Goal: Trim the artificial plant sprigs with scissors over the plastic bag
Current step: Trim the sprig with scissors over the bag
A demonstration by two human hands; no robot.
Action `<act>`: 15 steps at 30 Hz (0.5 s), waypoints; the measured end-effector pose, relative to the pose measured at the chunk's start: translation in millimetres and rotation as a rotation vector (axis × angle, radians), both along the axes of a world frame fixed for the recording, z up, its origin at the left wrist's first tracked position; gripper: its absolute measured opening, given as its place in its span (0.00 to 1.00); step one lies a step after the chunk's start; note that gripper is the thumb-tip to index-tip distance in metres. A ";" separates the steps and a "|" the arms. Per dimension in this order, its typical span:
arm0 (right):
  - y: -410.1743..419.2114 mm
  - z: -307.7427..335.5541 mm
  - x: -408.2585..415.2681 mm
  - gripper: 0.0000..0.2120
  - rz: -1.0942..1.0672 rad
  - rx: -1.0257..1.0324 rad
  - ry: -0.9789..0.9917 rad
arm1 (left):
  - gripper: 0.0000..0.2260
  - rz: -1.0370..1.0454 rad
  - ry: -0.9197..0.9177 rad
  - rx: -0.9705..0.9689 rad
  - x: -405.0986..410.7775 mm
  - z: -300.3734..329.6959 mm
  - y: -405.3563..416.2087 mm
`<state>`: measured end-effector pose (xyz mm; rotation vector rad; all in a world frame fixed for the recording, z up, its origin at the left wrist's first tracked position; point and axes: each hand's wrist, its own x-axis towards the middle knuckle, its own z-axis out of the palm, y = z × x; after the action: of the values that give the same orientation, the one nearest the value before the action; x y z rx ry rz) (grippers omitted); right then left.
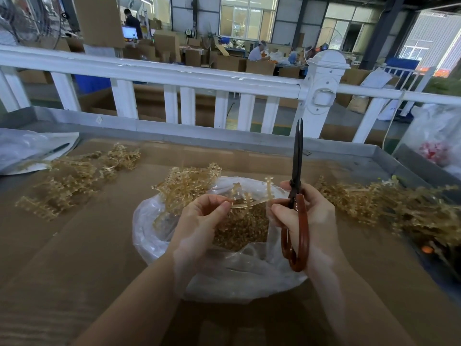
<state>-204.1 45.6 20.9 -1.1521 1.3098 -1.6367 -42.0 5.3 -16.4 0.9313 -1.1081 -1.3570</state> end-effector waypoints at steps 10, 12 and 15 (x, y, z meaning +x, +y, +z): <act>1.2 -2.6 -1.9 0.17 -0.019 -0.052 0.084 | 0.02 -0.077 0.139 0.125 6.1 4.3 -1.3; 1.2 -3.5 -1.9 0.17 -0.014 -0.063 0.082 | 0.02 -0.090 0.191 0.162 6.5 5.2 -1.8; 0.9 -3.4 -1.2 0.18 0.003 -0.079 0.104 | 0.04 -0.073 0.195 0.172 5.8 6.6 -1.3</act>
<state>-205.3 46.5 17.5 -1.3013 1.3177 -1.6586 -36.2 3.9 -9.8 0.8665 -0.8947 -1.5872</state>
